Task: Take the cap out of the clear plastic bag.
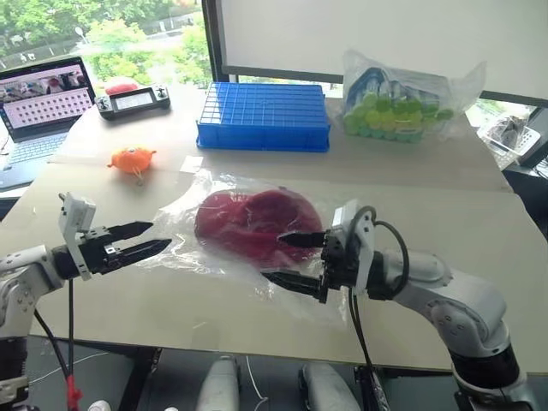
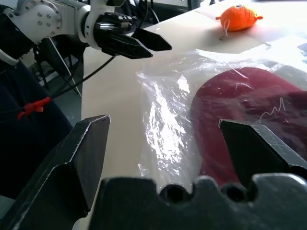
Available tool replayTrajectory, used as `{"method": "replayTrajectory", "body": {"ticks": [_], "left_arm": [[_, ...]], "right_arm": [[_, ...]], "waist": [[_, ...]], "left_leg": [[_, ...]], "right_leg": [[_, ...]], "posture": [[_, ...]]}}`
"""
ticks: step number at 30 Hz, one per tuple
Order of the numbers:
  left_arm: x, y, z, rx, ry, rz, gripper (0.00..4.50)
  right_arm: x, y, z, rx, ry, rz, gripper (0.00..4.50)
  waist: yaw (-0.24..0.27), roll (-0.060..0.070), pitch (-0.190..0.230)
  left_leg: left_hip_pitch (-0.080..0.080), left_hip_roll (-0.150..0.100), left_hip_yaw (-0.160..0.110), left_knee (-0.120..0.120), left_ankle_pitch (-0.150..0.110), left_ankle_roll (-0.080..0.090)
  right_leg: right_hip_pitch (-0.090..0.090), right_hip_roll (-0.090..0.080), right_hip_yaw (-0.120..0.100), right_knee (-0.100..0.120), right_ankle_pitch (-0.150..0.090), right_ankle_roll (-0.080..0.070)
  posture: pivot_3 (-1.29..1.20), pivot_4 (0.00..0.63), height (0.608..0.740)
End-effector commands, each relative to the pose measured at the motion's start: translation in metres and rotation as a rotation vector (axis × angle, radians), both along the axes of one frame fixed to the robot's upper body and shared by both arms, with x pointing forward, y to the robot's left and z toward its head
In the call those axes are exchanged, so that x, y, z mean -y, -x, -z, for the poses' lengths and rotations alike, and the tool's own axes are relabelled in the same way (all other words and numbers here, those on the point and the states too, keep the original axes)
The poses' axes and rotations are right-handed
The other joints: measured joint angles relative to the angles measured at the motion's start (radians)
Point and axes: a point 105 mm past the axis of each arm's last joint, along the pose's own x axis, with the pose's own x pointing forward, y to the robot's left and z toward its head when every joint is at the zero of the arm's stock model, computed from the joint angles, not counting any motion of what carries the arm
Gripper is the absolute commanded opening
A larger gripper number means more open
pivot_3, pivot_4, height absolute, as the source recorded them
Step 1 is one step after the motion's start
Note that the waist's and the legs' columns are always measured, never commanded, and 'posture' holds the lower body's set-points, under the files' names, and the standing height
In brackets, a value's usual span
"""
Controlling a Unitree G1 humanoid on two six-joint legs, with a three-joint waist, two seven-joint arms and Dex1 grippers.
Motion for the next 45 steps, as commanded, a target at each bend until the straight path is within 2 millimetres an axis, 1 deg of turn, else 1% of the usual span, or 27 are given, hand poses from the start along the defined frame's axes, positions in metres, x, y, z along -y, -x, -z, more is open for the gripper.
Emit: {"method": "replayTrajectory", "body": {"ticks": [1, 5, 9, 12, 16, 18, 22, 25, 27, 29, 31, 33, 35, 38, 40, 42, 44, 45], "left_arm": [[0.006, -0.003, -0.012, 0.066, 0.002, 0.020, 4.50], [0.010, -0.006, -0.014, 0.069, 0.014, 0.035, 4.50], [0.019, -0.012, -0.010, 0.044, 0.051, 0.073, 4.50], [0.027, -0.015, -0.005, 0.036, 0.036, 0.121, 4.50], [0.032, -0.020, -0.008, 0.039, 0.051, 0.163, 4.50], [0.035, -0.023, -0.006, 0.044, 0.024, 0.185, 4.50], [0.038, -0.035, -0.009, 0.111, -0.025, 0.134, 4.50], [0.052, -0.021, -0.012, 0.129, -0.039, 0.183, 4.50], [0.053, -0.017, -0.012, 0.124, -0.036, 0.182, 4.50], [0.056, -0.012, -0.006, 0.112, -0.032, 0.175, 4.50], [0.060, -0.006, 0.001, 0.099, -0.041, 0.185, 4.50], [0.062, 0.000, 0.002, 0.091, -0.034, 0.196, 4.50], [0.063, 0.002, 0.002, 0.092, -0.021, 0.189, 4.50], [0.063, 0.006, 0.003, 0.093, -0.019, 0.178, 4.50], [0.062, 0.010, 0.003, 0.089, -0.007, 0.167, 4.50], [0.061, 0.013, 0.003, 0.089, -0.005, 0.158, 4.50], [0.058, 0.015, 0.003, 0.091, -0.010, 0.139, 4.50], [0.056, 0.016, 0.000, 0.094, -0.002, 0.123, 4.50]], "right_arm": [[0.002, -0.004, -0.014, 0.080, -0.023, 0.012, 4.43], [0.004, -0.006, -0.017, 0.095, -0.017, 0.025, 4.43], [0.012, -0.009, -0.017, 0.089, 0.005, 0.059, 4.43], [0.020, -0.018, -0.017, 0.107, 0.044, 0.094, 4.43], [0.025, -0.027, -0.024, 0.123, 0.046, 0.118, 4.43], [0.028, -0.032, -0.027, 0.131, 0.045, 0.140, 4.43], [0.035, -0.037, -0.029, 0.125, 0.040, 0.181, 4.43], [0.048, -0.042, -0.030, 0.132, 0.062, 0.209, 4.43], [0.055, -0.047, -0.031, 0.135, 0.072, 0.234, 4.43], [0.064, -0.062, -0.038, 0.142, 0.060, 0.275, 4.43], [0.067, -0.080, -0.041, 0.153, 0.062, 0.304, 4.43], [0.063, -0.099, -0.039, 0.142, 0.070, 0.316, 4.43], [0.056, -0.111, -0.033, 0.105, 0.067, 0.303, 4.43], [0.045, -0.124, -0.019, 0.030, 0.071, 0.270, 4.43], [0.036, -0.128, -0.010, -0.032, 0.077, 0.241, 4.43], [0.030, -0.126, -0.007, -0.062, 0.099, 0.200, 4.43], [0.026, -0.117, -0.008, -0.040, 0.133, 0.146, 4.43], [0.019, -0.101, -0.020, -0.002, 0.127, 0.077, 4.43]], "waist": [[-0.001, 0.000, 0.000], [-0.004, 0.000, 0.000], [-0.004, 0.000, 0.000], [-0.003, 0.000, 0.000], [-0.005, 0.000, 0.000], [-0.006, 0.000, 0.000], [-0.005, 0.000, 0.000], [-0.005, 0.000, 0.000], [-0.006, 0.000, 0.000], [-0.007, 0.000, 0.000], [-0.011, 0.000, 0.000], [-0.016, 0.000, 0.000], [-0.017, 0.000, 0.000], [-0.016, 0.000, 0.000], [-0.014, 0.000, 0.000], [-0.011, 0.000, 0.000], [-0.007, 0.000, 0.001], [-0.004, 0.000, 0.001]], "left_leg": [[0.000, 0.000, 0.000, 0.000, 0.000, 0.000], [0.000, 0.000, 0.000, -0.001, 0.000, 0.000], [0.000, 0.000, 0.000, -0.001, 0.000, 0.000], [0.000, 0.000, 0.000, 0.000, 0.000, 0.000], [0.000, 0.000, 0.000, 0.000, 0.000, 0.000], [0.000, 0.000, 0.000, 0.000, 0.000, 0.000], [0.000, 0.000, 0.000, -0.001, 0.000, 0.000], [0.000, 0.000, 0.000, 0.000, 0.000, 0.000], [-0.001, 0.000, 0.000, 0.000, 0.000, 0.000], [0.000, 0.000, 0.000, 0.000, 0.000, 0.000], [0.001, 0.000, 0.001, 0.000, 0.000, 0.000], [0.001, 0.000, 0.001, 0.000, 0.000, 0.000], [0.001, 0.000, 0.001, 0.000, 0.000, 0.000], [0.001, 0.000, 0.001, -0.001, 0.000, 0.000], [0.000, 0.000, 0.001, -0.001, 0.000, 0.000], [0.000, 0.000, 0.001, -0.001, 0.000, 0.000], [0.000, 0.000, 0.001, -0.001, 0.000, 0.000], [0.000, 0.000, 0.000, -0.001, 0.000, 0.000]], "right_leg": [[0.000, 0.000, 0.000, 0.000, 0.000, 0.000], [0.000, 0.000, 0.000, 0.000, 0.000, 0.000], [0.000, 0.000, 0.000, 0.000, 0.000, 0.000], [0.000, 0.000, 0.000, 0.000, 0.000, 0.000], [-0.001, 0.000, 0.000, 0.001, 0.000, 0.000], [0.000, 0.001, 0.000, 0.001, 0.000, 0.000], [0.000, 0.001, 0.000, 0.000, 0.000, 0.000], [0.000, 0.000, 0.000, 0.001, 0.000, 0.000], [0.000, 0.000, 0.000, 0.000, 0.000, 0.000], [0.000, 0.000, 0.000, 0.001, 0.000, 0.000], [0.000, 0.001, 0.001, 0.001, 0.000, 0.000], [0.000, 0.001, 0.002, 0.001, 0.000, 0.000], [0.000, 0.001, 0.002, 0.002, 0.000, 0.000], [0.000, 0.001, 0.001, 0.001, 0.000, -0.001], [-0.001, 0.000, 0.002, 0.001, 0.000, -0.001], [-0.001, 0.000, 0.001, 0.001, 0.001, -0.001], [-0.001, 0.000, 0.001, 0.001, 0.001, -0.001], [-0.001, 0.000, 0.001, 0.001, 0.001, -0.001]], "posture": [[0.00, 0.150, 0.729], [0.00, 0.150, 0.729], [0.00, 0.150, 0.729], [0.00, 0.150, 0.729], [0.00, 0.150, 0.729], [0.00, 0.150, 0.729], [0.00, 0.150, 0.729], [0.00, 0.150, 0.729], [0.00, 0.150, 0.729], [0.00, 0.150, 0.729], [0.00, 0.150, 0.729], [0.00, 0.150, 0.729], [0.00, 0.150, 0.729], [0.00, 0.150, 0.729], [0.00, 0.150, 0.729], [0.00, 0.150, 0.729], [0.00, 0.150, 0.729], [0.00, 0.150, 0.729]]}}
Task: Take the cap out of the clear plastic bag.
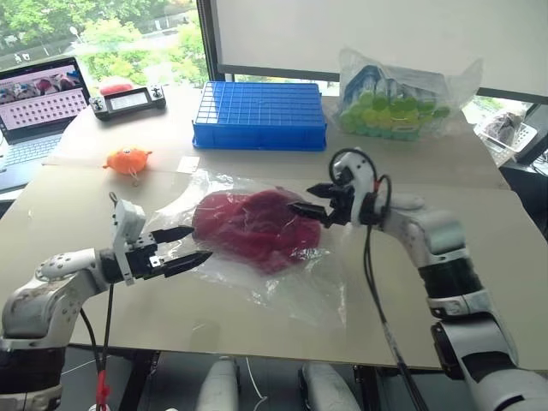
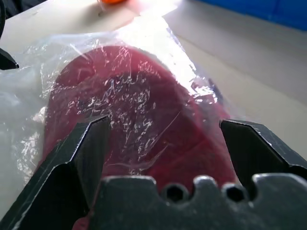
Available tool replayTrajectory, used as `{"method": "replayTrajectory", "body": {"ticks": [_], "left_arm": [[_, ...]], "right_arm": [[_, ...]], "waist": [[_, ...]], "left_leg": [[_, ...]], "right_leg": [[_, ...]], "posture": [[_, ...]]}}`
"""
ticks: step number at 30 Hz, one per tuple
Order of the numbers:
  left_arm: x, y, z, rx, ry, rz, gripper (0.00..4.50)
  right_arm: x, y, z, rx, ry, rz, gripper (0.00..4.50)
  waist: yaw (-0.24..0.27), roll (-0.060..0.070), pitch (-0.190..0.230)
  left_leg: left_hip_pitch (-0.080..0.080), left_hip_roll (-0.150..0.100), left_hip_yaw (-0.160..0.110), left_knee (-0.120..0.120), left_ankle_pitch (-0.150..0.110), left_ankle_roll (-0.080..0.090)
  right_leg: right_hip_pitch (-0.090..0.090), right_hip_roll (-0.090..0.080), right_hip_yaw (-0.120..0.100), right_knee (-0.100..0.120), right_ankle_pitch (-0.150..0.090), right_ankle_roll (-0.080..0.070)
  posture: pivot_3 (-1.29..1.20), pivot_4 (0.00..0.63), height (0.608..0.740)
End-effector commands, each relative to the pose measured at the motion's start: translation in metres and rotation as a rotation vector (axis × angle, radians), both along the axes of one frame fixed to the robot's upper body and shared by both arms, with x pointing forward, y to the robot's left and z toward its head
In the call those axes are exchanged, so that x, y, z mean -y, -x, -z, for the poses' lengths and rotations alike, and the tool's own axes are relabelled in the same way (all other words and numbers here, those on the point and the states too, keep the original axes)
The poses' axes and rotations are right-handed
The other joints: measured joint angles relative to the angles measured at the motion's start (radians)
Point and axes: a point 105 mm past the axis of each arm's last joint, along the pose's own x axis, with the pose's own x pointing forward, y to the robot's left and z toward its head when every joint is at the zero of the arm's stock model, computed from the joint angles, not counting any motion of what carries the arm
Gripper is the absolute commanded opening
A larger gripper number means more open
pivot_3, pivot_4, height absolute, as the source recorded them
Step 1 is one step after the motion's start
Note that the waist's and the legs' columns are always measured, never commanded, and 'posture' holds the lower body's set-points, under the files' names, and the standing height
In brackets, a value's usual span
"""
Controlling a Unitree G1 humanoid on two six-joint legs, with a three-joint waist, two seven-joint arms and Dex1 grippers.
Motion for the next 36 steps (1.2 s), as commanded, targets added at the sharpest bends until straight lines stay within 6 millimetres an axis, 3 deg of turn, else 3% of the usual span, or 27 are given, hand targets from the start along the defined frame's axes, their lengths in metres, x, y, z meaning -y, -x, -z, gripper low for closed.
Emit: {"method": "replayTrajectory", "body": {"ticks": [1, 5, 8, 13, 22, 26, 28, 30, 36], "left_arm": [[-0.005, 0.003, -0.018, 0.062, 0.015, -0.033, 4.50], [-0.007, 0.005, -0.017, 0.061, 0.008, -0.047, 4.50], [-0.007, 0.005, -0.017, 0.060, 0.012, -0.051, 4.50], [-0.007, 0.003, -0.018, 0.068, 0.015, -0.060, 4.50], [-0.009, 0.007, -0.021, 0.071, 0.018, -0.068, 4.50], [-0.009, 0.009, -0.021, 0.071, 0.019, -0.069, 4.50], [-0.009, 0.008, -0.021, 0.071, 0.020, -0.069, 4.50], [-0.008, 0.008, -0.021, 0.069, 0.021, -0.070, 4.50], [-0.008, 0.007, -0.021, 0.065, 0.025, -0.078, 4.50]], "right_arm": [[-0.017, 0.037, -0.041, 0.133, 0.007, -0.193, 4.43], [-0.036, 0.080, -0.052, 0.173, 0.068, -0.340, 4.43], [-0.059, 0.098, -0.030, 0.175, 0.193, -0.397, 4.43], [-0.071, 0.072, 0.005, 0.204, 0.350, -0.339, 4.43], [-0.056, 0.028, 0.036, 0.217, 0.504, -0.240, 4.43], [-0.053, 0.026, 0.052, 0.197, 0.551, -0.257, 4.43], [-0.050, 0.034, 0.083, 0.112, 0.616, -0.324, 4.43], [-0.049, 0.038, 0.101, 0.057, 0.636, -0.353, 4.43], [-0.046, 0.053, 0.135, -0.099, 0.667, -0.447, 4.43]], "waist": [[0.005, 0.001, 0.001], [0.003, 0.001, 0.001], [-0.001, 0.001, 0.001], [-0.001, 0.000, 0.001], [0.001, 0.000, 0.001], [-0.001, 0.000, 0.001], [-0.001, 0.000, 0.000], [-0.001, -0.002, -0.002], [-0.006, -0.008, -0.012]], "left_leg": [[0.000, 0.000, 0.000, 0.000, 0.000, 0.000], [-0.001, 0.000, -0.001, 0.000, 0.000, 0.000], [0.000, 0.000, -0.001, 0.000, 0.000, 0.000], [0.001, 0.000, -0.001, 0.000, 0.000, 0.000], [0.000, 0.000, -0.001, 0.001, 0.000, 0.000], [0.001, 0.000, -0.001, 0.000, 0.000, 0.000], [0.001, 0.000, -0.001, 0.000, 0.000, 0.000], [0.002, 0.000, -0.001, 0.001, 0.000, 0.000], [0.025, 0.001, 0.001, -0.006, -0.001, -0.001]], "right_leg": [[0.000, 0.000, 0.000, 0.000, 0.000, 0.000], [0.000, 0.000, -0.001, 0.000, 0.000, 0.000], [0.000, 0.000, -0.001, 0.000, 0.000, 0.000], [0.000, 0.000, -0.001, 0.001, 0.000, 0.000], [0.000, 0.000, -0.001, 0.000, 0.000, 0.000], [0.000, 0.000, -0.001, 0.000, 0.000, 0.000], [0.000, 0.000, -0.001, 0.000, 0.000, 0.000], [0.002, 0.000, -0.001, 0.000, 0.000, 0.000], [0.022, 0.000, -0.001, -0.004, -0.002, -0.001]], "posture": [[0.00, 0.150, 0.729], [0.00, 0.150, 0.729], [0.00, 0.150, 0.729], [0.00, 0.150, 0.729], [0.00, 0.150, 0.729], [0.00, 0.150, 0.729], [0.00, 0.150, 0.729], [0.00, 0.150, 0.729], [0.00, 0.150, 0.729]]}}
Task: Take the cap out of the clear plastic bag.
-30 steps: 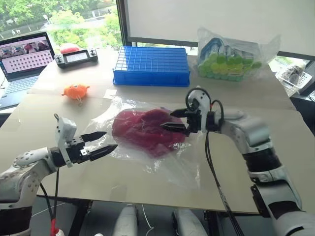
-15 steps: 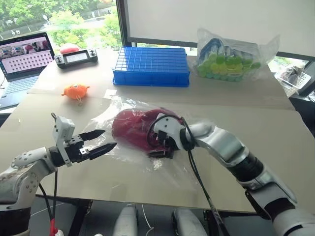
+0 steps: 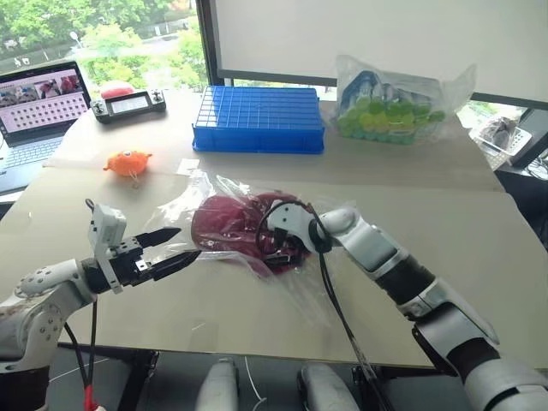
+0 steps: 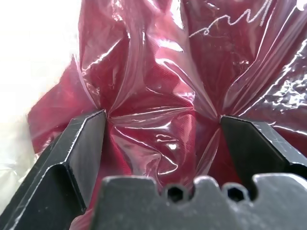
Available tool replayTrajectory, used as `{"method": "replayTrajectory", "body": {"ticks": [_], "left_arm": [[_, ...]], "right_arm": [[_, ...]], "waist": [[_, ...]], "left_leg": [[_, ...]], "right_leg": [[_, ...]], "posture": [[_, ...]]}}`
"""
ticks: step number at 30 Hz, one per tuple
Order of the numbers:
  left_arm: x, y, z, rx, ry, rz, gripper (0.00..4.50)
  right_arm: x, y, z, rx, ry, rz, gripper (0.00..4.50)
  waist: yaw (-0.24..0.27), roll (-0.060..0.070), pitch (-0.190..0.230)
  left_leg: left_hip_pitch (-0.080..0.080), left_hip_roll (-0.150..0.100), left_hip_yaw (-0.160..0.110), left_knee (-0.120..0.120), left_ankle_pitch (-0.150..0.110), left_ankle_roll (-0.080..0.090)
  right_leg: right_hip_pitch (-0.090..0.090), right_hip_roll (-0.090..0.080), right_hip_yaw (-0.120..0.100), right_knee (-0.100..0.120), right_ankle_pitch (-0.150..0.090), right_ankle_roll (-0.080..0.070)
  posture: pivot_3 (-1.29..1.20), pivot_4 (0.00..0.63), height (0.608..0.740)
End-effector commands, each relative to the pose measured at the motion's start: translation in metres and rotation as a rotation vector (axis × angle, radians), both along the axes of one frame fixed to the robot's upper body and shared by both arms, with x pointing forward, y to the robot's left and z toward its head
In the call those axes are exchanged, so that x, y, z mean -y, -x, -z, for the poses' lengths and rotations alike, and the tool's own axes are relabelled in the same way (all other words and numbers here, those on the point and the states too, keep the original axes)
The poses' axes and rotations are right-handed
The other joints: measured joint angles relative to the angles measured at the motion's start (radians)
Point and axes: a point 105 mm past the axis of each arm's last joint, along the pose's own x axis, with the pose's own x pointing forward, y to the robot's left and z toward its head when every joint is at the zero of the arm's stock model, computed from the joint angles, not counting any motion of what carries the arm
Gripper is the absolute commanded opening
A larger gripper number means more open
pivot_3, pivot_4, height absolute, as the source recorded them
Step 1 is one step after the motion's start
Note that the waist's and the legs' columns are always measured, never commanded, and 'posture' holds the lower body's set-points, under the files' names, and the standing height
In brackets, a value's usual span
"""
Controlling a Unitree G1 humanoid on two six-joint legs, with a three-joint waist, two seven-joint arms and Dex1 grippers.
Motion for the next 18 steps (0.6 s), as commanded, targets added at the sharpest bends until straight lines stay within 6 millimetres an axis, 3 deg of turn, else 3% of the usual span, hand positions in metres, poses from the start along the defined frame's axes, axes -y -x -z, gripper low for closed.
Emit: {"method": "replayTrajectory", "body": {"ticks": [1, 3, 4, 6, 15, 17, 18], "left_arm": [[0.003, 0.001, -0.012, 0.040, -0.003, 0.008, 4.50], [0.004, 0.002, -0.012, 0.038, -0.006, 0.012, 4.50], [0.004, 0.002, -0.013, 0.038, -0.006, 0.011, 4.50], [0.003, 0.002, -0.013, 0.037, -0.005, 0.007, 4.50], [0.002, 0.001, -0.015, 0.039, -0.013, 0.003, 4.50], [0.002, 0.001, -0.015, 0.039, -0.016, 0.005, 4.50], [0.002, 0.000, -0.016, 0.038, -0.016, 0.005, 4.50]], "right_arm": [[0.015, 0.029, 0.066, -0.233, 0.169, -0.041, 4.43], [0.016, 0.030, 0.072, -0.250, 0.184, -0.051, 4.43], [0.018, 0.029, 0.074, -0.245, 0.193, -0.051, 3.89], [0.019, 0.029, 0.076, -0.244, 0.205, -0.059, 3.52], [0.024, 0.027, 0.084, -0.208, 0.259, -0.093, 0.50], [0.025, 0.029, 0.088, -0.200, 0.268, -0.099, 0.03], [0.025, 0.030, 0.089, -0.198, 0.270, -0.100, 0.03]], "waist": [[0.000, -0.002, -0.004], [-0.001, -0.002, -0.006], [-0.001, -0.001, -0.008], [-0.003, 0.000, -0.010], [-0.007, 0.000, -0.024], [-0.006, -0.001, -0.025], [-0.006, -0.002, -0.026]], "left_leg": [[0.002, 0.000, 0.000, -0.001, 0.000, 0.000], [0.007, 0.000, 0.000, -0.001, 0.000, 0.000], [0.010, 0.001, 0.000, -0.002, -0.001, -0.001], [0.012, 0.001, 0.000, -0.002, -0.001, -0.001], [0.020, 0.001, 0.000, -0.005, -0.001, -0.001], [0.020, 0.001, 0.000, -0.006, -0.001, -0.002], [0.020, 0.001, 0.000, -0.006, -0.001, -0.002]], "right_leg": [[0.001, 0.000, 0.000, 0.000, -0.001, 0.002], [0.005, 0.000, 0.000, 0.000, -0.003, 0.002], [0.009, 0.000, 0.000, -0.001, -0.003, 0.003], [0.012, 0.000, 0.000, -0.002, -0.004, 0.003], [0.013, 0.000, 0.000, -0.004, -0.007, 0.003], [0.014, 0.000, 0.000, -0.005, -0.007, 0.003], [0.014, 0.000, 0.000, -0.005, -0.007, 0.002]], "posture": [[0.00, 0.150, 0.729], [0.00, 0.150, 0.729], [0.00, 0.150, 0.729], [0.00, 0.150, 0.729], [0.00, 0.150, 0.729], [0.00, 0.150, 0.729], [0.00, 0.150, 0.729]]}}
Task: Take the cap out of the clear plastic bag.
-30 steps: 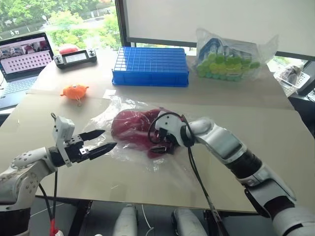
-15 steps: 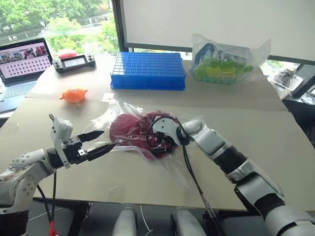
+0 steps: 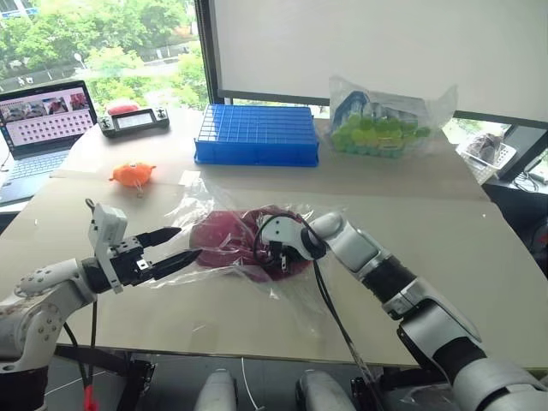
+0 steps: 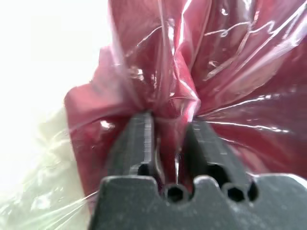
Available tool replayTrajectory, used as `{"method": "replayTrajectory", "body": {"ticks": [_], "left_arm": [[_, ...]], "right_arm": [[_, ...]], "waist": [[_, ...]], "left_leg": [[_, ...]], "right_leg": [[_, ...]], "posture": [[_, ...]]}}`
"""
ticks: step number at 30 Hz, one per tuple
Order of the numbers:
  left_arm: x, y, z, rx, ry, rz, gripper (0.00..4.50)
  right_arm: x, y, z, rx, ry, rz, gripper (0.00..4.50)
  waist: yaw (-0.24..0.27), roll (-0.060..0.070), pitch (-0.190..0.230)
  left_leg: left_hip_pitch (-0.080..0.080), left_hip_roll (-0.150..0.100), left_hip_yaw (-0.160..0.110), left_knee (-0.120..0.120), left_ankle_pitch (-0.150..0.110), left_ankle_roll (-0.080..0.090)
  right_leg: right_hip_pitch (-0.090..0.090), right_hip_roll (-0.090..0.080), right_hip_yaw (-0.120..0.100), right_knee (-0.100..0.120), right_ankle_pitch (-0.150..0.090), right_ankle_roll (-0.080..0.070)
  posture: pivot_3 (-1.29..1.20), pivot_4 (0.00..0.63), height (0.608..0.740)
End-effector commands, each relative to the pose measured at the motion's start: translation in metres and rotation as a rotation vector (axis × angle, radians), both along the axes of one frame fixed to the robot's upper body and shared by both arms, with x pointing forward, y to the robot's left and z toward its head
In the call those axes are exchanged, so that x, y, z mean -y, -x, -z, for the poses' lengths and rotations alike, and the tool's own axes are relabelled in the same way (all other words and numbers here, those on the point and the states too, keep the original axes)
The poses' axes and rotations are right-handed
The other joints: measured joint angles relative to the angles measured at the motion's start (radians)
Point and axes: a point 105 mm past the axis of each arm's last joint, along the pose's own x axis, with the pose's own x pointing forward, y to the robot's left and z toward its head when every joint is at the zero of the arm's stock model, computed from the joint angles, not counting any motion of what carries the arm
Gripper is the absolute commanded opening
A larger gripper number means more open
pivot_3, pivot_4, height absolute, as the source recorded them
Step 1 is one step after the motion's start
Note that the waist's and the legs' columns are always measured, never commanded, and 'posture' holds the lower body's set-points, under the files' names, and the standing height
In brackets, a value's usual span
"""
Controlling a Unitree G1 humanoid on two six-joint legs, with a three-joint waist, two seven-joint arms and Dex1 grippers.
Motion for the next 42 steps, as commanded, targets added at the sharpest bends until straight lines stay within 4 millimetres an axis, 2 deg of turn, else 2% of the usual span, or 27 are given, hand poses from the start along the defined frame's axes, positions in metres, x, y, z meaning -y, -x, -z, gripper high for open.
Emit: {"method": "replayTrajectory", "body": {"ticks": [1, 3, 5, 7, 9, 11, 12, 15, 18, 20, 24, 26, 30, 33, 37, 42], "left_arm": [[0.002, 0.000, -0.015, 0.051, -0.008, 0.016, 4.50], [0.003, -0.002, -0.015, 0.053, -0.013, 0.019, 4.50], [0.004, -0.004, -0.015, 0.057, -0.009, 0.015, 4.50], [0.004, -0.006, -0.016, 0.060, -0.001, 0.008, 4.50], [0.005, -0.008, -0.015, 0.058, 0.002, 0.011, 4.50], [0.007, -0.010, -0.015, 0.056, 0.003, 0.022, 4.50], [0.008, -0.011, -0.014, 0.056, 0.003, 0.026, 4.50], [0.008, -0.014, -0.015, 0.059, 0.003, 0.033, 4.50], [0.009, -0.019, -0.016, 0.061, 0.005, 0.044, 4.50], [0.009, -0.021, -0.016, 0.060, 0.004, 0.052, 4.50], [0.009, -0.021, -0.016, 0.057, 0.002, 0.058, 4.50], [0.009, -0.020, -0.016, 0.053, 0.001, 0.063, 4.50], [0.007, -0.017, -0.016, 0.042, -0.013, 0.069, 4.50], [0.007, -0.015, -0.016, 0.037, -0.019, 0.072, 4.50], [0.006, -0.012, -0.017, 0.031, -0.025, 0.078, 4.50], [0.005, -0.010, -0.017, 0.022, -0.030, 0.083, 4.50]], "right_arm": [[0.030, 0.026, 0.074, -0.174, 0.204, 0.039, 0.03], [0.030, 0.029, 0.076, -0.139, 0.202, 0.020, 0.03], [0.029, 0.029, 0.073, -0.060, 0.190, -0.022, 0.03], [0.019, 0.023, 0.050, 0.100, 0.104, -0.120, 0.03], [0.018, 0.022, 0.023, 0.235, 0.058, -0.250, 0.03], [0.034, 0.014, -0.005, 0.368, 0.084, -0.366, 0.03], [0.042, 0.010, -0.016, 0.412, 0.101, -0.420, 0.03], [0.058, 0.000, -0.039, 0.494, 0.139, -0.540, 0.03], [0.072, -0.017, -0.061, 0.613, 0.271, -0.714, 0.03], [0.072, -0.026, -0.069, 0.667, 0.361, -0.807, 0.03], [0.059, -0.038, -0.078, 0.787, 0.492, -0.935, 0.03], [0.051, -0.044, -0.080, 0.876, 0.565, -1.001, 0.03], [0.016, -0.047, -0.081, 1.064, 0.591, -1.162, 0.03], [0.002, -0.054, -0.076, 1.101, 0.575, -1.090, 0.03], [-0.005, -0.056, -0.069, 1.066, 0.536, -0.992, 0.03], [-0.001, -0.064, -0.075, 1.010, 0.524, -0.849, 1.50]], "waist": [[0.000, -0.001, -0.002], [0.001, -0.002, -0.004], [0.003, -0.002, -0.007], [0.006, -0.002, -0.007], [0.010, -0.001, -0.006], [0.015, -0.002, 0.000], [0.016, 0.002, 0.005], [0.016, 0.008, 0.017], [0.012, 0.008, 0.023], [0.005, 0.009, 0.029], [-0.003, 0.007, 0.032], [-0.004, 0.007, 0.032], [-0.008, 0.007, 0.033], [-0.012, 0.007, 0.033], [-0.012, 0.006, 0.034], [-0.012, 0.006, 0.034]], "left_leg": [[0.000, 0.000, 0.000, -0.001, 0.000, 0.000], [0.002, 0.000, 0.000, -0.001, 0.000, 0.000], [0.003, 0.000, 0.000, -0.002, -0.005, -0.008], [0.003, 0.000, 0.001, -0.002, -0.005, -0.009], [0.003, 0.000, 0.001, -0.002, -0.005, -0.009], [0.000, 0.000, 0.001, -0.002, -0.005, -0.009], [-0.003, -0.001, 0.001, -0.002, -0.005, -0.008], [-0.013, -0.001, 0.001, 0.000, 0.000, 0.000], [-0.024, -0.001, 0.000, -0.001, 0.000, 0.000], [-0.030, -0.001, 0.001, -0.001, 0.000, 0.000], [-0.031, -0.001, 0.000, -0.008, 0.000, -0.002], [-0.035, -0.001, 0.000, -0.010, 0.001, -0.005], [-0.048, -0.001, 0.000, -0.010, 0.008, -0.016], [-0.047, -0.001, -0.001, -0.010, 0.010, -0.018], [-0.046, -0.001, -0.001, -0.008, 0.014, -0.016], [-0.040, -0.001, -0.002, -0.007, 0.015, -0.015]], "right_leg": [[0.000, 0.000, 0.000, 0.000, 0.000, 0.000], [0.001, 0.000, 0.000, -0.001, 0.000, -0.001], [0.001, 0.000, 0.000, -0.001, -0.003, -0.005], [0.002, 0.000, 0.001, -0.002, -0.004, -0.006], [0.001, 0.000, 0.002, -0.003, -0.004, -0.006], [0.000, 0.000, 0.001, -0.004, -0.004, -0.006], [-0.001, 0.000, 0.001, -0.006, -0.004, -0.005], [-0.003, -0.001, 0.002, -0.009, 0.002, 0.004], [-0.014, 0.000, 0.002, -0.009, 0.006, -0.002], [-0.020, 0.000, 0.002, -0.008, 0.007, -0.003], [-0.023, 0.000, 0.001, -0.009, 0.008, -0.004], [-0.030, 0.000, 0.001, -0.006, 0.007, -0.004], [-0.049, -0.001, 0.002, 0.006, 0.007, -0.005], [-0.051, 0.000, 0.001, 0.010, 0.006, -0.007], [-0.050, 0.000, 0.000, 0.016, 0.007, -0.008], [-0.045, 0.000, -0.001, 0.020, 0.007, -0.009]], "posture": [[0.00, 0.150, 0.729], [0.00, 0.150, 0.729], [0.00, 0.150, 0.729], [0.00, 0.150, 0.729], [0.00, 0.150, 0.729], [0.00, 0.150, 0.729], [0.00, 0.150, 0.729], [0.00, 0.150, 0.729], [0.00, 0.150, 0.729], [0.00, 0.150, 0.729], [0.00, 0.150, 0.729], [0.00, 0.150, 0.729], [0.00, 0.150, 0.729], [0.00, 0.150, 0.729], [0.00, 0.150, 0.729], [0.00, 0.150, 0.729]]}}
